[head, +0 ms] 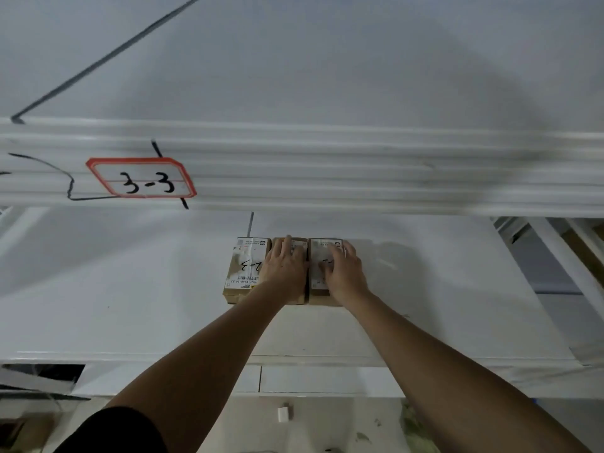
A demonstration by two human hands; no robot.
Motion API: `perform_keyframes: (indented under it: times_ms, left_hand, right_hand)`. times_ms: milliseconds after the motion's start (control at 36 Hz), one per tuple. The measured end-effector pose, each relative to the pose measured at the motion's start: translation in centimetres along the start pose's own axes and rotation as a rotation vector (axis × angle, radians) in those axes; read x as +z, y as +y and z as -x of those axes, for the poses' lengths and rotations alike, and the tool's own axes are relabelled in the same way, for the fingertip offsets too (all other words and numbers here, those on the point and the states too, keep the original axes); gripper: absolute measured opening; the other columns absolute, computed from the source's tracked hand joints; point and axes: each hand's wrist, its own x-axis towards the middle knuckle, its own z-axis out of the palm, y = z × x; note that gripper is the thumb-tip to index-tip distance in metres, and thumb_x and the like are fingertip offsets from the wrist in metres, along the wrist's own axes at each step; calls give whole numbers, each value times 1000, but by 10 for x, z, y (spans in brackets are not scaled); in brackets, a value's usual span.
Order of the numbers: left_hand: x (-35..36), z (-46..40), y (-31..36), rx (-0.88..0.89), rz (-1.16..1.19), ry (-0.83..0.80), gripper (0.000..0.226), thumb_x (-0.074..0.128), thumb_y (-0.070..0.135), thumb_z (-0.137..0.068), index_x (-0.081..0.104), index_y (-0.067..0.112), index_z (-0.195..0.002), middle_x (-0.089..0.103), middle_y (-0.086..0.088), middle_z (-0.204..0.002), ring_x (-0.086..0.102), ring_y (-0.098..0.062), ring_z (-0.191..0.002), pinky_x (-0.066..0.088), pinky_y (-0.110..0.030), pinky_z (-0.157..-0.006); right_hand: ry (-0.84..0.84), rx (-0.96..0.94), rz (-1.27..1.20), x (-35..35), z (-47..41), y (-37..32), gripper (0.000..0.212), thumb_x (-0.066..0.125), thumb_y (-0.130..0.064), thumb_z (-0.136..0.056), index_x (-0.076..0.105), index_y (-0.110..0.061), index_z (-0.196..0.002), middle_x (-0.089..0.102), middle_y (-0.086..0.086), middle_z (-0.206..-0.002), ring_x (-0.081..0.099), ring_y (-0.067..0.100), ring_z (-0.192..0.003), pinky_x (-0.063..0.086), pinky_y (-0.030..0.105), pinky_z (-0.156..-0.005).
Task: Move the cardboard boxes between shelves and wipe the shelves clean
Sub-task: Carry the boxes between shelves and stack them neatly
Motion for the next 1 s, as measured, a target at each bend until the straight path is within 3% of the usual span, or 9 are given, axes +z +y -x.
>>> perform_keyframes:
  times_ms: [83, 167, 250, 333, 556, 639, 806, 1000]
  left_hand:
    - [-22, 17, 5, 47, 59, 27, 51, 29, 42, -105, 42, 15, -147, 37, -9, -157, 27, -28, -148, 27, -44, -122]
    - [-46, 35, 7, 106, 86, 43, 51, 40, 46, -105, 44, 17, -147, 47, -5, -152, 38, -26, -142, 35, -43, -117]
    - [-67, 54, 10, 180, 37, 21, 59, 43, 52, -103, 39, 17, -150, 49, -7, -150, 44, -29, -139, 37, -44, -114]
    - [-86, 70, 19, 250, -65, 26, 64, 39, 57, -103, 34, 18, -154, 50, -6, -150, 49, -28, -134, 41, -43, -111]
    - [-100, 100, 71, 490, -75, 82, 61, 40, 54, -101, 37, 26, -156, 43, 7, -157, 43, -15, -140, 35, -32, -115]
    - [-98, 117, 106, 549, -96, 101, 68, 31, 63, -98, 37, 26, -156, 42, 7, -158, 42, -15, -141, 34, -33, -117]
    - [-89, 162, 196, 686, -127, 54, 62, 34, 56, -106, 31, 25, -159, 31, 5, -165, 30, -16, -150, 22, -32, -123]
    - [-62, 245, 316, 851, -116, 26, 60, 35, 55, -106, 32, 25, -158, 34, 5, -164, 33, -16, -147, 22, -29, -121]
  right_hand:
    - [4, -29, 24, -22, 13, 1, 47, 45, -30, -106, 42, -17, -151, 31, 10, -161, 31, 32, -147, 36, 45, -117]
    - [9, -59, 36, -55, 36, 5, 40, 47, -28, -106, 50, -12, -142, 49, 11, -145, 48, 29, -134, 43, 39, -109]
    - [41, -50, 51, -89, 64, 16, 40, 47, -20, -107, 52, -6, -143, 49, 12, -147, 48, 26, -134, 36, 29, -108]
    - [65, -35, 103, -116, 92, 32, 48, 45, -33, -108, 41, -17, -153, 42, 4, -156, 43, 23, -141, 35, 32, -115]
    - [-1, 66, 264, -181, 186, 70, 64, 42, -49, -106, 19, -28, -162, 22, -3, -168, 26, 18, -152, 25, 36, -123]
    - [54, 103, 276, -204, 227, 88, 66, 44, -50, -105, 20, -26, -162, 21, -3, -168, 25, 17, -152, 24, 34, -124]
    - [140, 187, 266, -245, 315, 133, 67, 43, -52, -105, 19, -26, -163, 19, -4, -169, 22, 16, -152, 19, 28, -123]
    - [235, 255, 255, -272, 432, 203, 66, 42, -54, -105, 25, -26, -161, 25, -2, -167, 28, 16, -150, 24, 28, -122]
